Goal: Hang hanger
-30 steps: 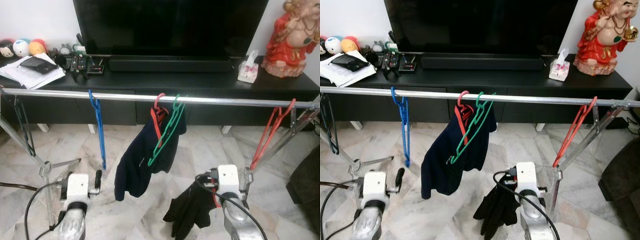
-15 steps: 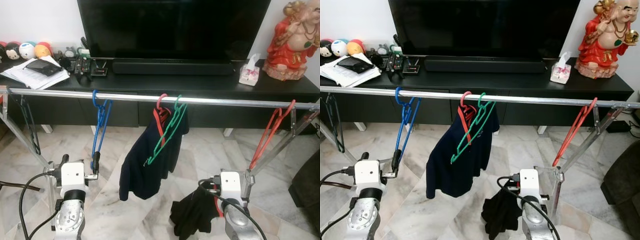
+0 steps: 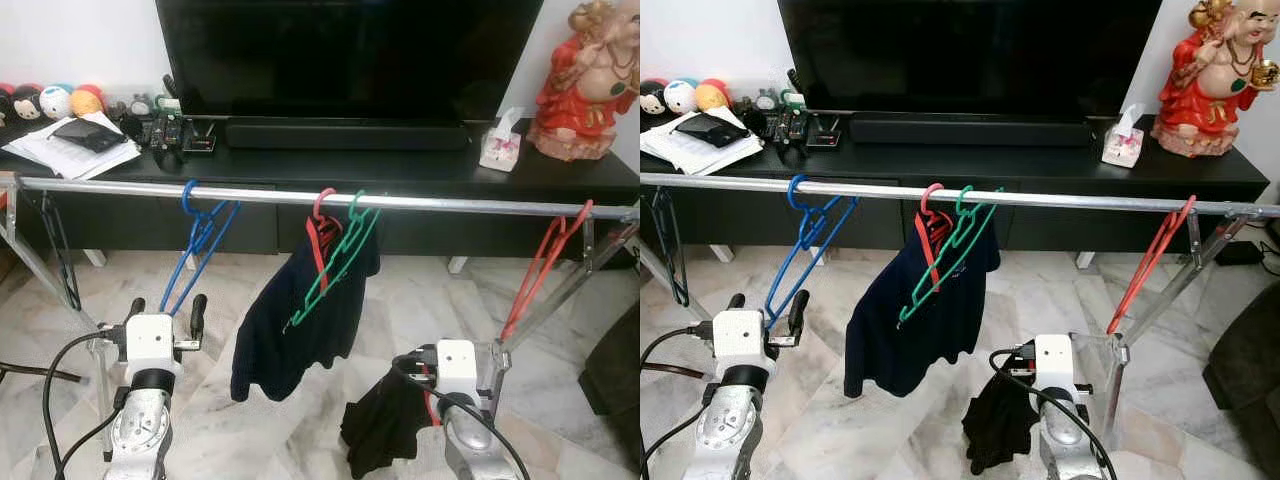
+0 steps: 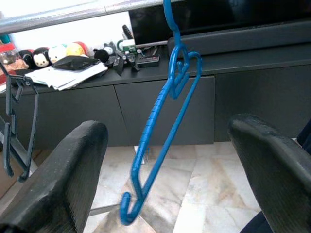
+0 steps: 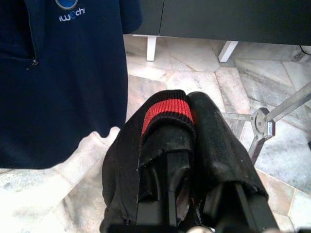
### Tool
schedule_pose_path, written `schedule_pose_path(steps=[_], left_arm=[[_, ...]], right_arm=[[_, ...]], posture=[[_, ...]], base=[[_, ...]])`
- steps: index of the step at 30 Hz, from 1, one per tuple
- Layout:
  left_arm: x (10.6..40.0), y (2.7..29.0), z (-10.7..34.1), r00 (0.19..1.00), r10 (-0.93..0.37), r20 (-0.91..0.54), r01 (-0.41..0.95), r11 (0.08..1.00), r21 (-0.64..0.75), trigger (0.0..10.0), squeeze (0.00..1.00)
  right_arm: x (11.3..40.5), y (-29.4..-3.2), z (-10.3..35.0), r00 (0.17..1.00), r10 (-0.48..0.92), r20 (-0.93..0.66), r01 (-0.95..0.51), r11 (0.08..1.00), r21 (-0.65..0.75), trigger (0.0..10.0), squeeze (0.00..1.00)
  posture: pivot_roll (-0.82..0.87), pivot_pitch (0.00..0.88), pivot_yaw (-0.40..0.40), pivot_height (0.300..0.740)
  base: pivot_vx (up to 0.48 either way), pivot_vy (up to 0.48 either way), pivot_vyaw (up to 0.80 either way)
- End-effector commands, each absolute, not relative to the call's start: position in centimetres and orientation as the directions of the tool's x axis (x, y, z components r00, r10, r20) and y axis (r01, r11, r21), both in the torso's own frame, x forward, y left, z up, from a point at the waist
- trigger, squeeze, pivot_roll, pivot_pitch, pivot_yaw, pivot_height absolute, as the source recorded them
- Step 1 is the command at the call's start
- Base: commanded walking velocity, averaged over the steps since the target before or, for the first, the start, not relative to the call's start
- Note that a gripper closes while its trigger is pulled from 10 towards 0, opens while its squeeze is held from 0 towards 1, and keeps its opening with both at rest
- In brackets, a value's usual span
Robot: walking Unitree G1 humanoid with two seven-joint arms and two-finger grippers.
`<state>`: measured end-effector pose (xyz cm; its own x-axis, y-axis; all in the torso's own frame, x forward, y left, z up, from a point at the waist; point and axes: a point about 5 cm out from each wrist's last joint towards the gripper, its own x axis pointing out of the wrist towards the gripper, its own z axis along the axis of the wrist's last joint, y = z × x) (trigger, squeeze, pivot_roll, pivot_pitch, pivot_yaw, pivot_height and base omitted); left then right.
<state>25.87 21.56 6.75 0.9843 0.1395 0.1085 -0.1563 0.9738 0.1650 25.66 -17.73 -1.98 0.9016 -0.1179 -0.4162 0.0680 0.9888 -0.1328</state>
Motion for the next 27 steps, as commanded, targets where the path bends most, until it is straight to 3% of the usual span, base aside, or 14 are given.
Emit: schedule_pose_path(steps=[1, 22, 27], left_arm=[[26.33, 21.75, 7.47, 0.981, 0.143, 0.129, -0.162, 0.975, 0.154, 10.0, 0.00], [26.56, 21.94, 8.15, 0.980, 0.138, 0.143, -0.160, 0.975, 0.156, 10.0, 0.00], [26.64, 21.98, 8.32, 0.980, 0.133, 0.145, -0.155, 0.975, 0.158, 10.0, 0.00]], right_arm=[[26.28, -17.77, -1.41, 0.914, -0.121, -0.387, 0.075, 0.988, -0.133, 10.0, 0.00], [26.24, -17.73, -1.88, 0.907, -0.109, -0.406, 0.054, 0.988, -0.146, 10.0, 0.00], [26.22, -17.65, -1.93, 0.907, -0.106, -0.408, 0.051, 0.988, -0.145, 10.0, 0.00]], posture=[[-0.05, 0.038, -0.026, 0.740], [-0.04, 0.051, -0.030, 0.740], [-0.04, 0.053, -0.032, 0.740]], base=[[0.247, 0.000, 0.00], [0.264, 0.000, 0.00], [0.000, 0.000, 0.00]])
